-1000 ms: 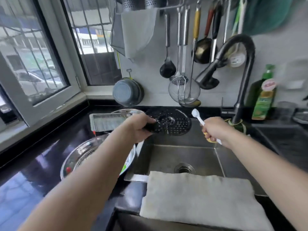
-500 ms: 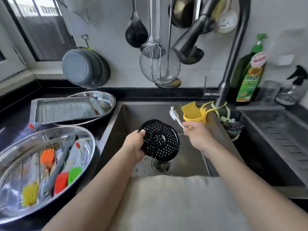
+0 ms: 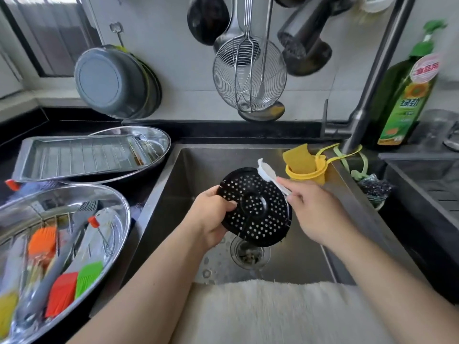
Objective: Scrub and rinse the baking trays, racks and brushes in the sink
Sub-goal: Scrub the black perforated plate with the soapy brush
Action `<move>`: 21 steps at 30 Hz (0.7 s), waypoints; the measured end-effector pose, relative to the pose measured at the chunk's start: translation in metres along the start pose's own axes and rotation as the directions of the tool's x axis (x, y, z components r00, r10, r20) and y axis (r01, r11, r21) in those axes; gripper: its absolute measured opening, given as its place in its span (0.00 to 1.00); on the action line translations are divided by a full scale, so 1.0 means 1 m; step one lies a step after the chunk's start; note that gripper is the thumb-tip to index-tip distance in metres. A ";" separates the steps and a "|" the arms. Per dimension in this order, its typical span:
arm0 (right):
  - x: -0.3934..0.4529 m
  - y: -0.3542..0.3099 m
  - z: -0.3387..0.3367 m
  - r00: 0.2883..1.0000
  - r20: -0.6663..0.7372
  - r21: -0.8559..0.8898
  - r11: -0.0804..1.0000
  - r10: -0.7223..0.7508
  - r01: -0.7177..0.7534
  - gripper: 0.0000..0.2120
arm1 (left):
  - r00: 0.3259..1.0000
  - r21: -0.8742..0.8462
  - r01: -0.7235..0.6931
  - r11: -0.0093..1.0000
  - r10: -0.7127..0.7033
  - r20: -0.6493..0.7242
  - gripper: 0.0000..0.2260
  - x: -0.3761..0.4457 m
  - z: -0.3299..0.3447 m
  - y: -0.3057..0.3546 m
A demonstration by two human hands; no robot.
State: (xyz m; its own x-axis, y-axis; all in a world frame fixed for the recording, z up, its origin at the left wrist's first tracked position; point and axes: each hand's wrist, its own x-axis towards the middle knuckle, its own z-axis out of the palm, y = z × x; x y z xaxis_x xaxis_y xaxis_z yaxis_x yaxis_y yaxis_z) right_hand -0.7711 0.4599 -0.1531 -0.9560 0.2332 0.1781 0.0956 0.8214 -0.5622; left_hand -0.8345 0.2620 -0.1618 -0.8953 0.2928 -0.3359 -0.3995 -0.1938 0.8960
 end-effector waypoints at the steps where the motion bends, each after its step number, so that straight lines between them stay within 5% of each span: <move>1: 0.000 -0.001 0.003 1.000 -0.005 -0.026 1.000 0.000 0.000 0.22 | 1.000 -0.013 -0.005 1.000 0.005 -0.006 0.17 0.000 0.000 0.000; 12: -0.005 -0.020 0.009 0.991 -0.125 -0.045 0.998 -0.046 0.040 0.23 | 1.000 -0.027 -0.016 1.000 0.016 -0.013 0.14 0.000 0.001 -0.001; 18: -0.015 -0.038 0.027 0.981 0.025 -0.033 0.980 -0.194 0.195 0.26 | 0.999 -0.022 -0.018 1.000 0.018 0.031 0.15 -0.004 0.004 -0.001; 21: -0.004 -0.025 0.020 0.994 -0.061 -0.101 0.991 -0.094 0.087 0.27 | 0.999 -0.022 -0.022 1.000 0.022 0.025 0.16 -0.004 0.004 0.000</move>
State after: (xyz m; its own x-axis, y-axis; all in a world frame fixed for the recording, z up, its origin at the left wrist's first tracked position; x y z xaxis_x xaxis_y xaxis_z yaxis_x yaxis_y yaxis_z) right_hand -0.7751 0.4279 -0.1560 -0.9421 0.1864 0.2788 0.0395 0.8871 -0.4599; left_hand -0.8298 0.2646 -0.1596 -0.8987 0.3116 -0.3087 -0.3844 -0.2204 0.8965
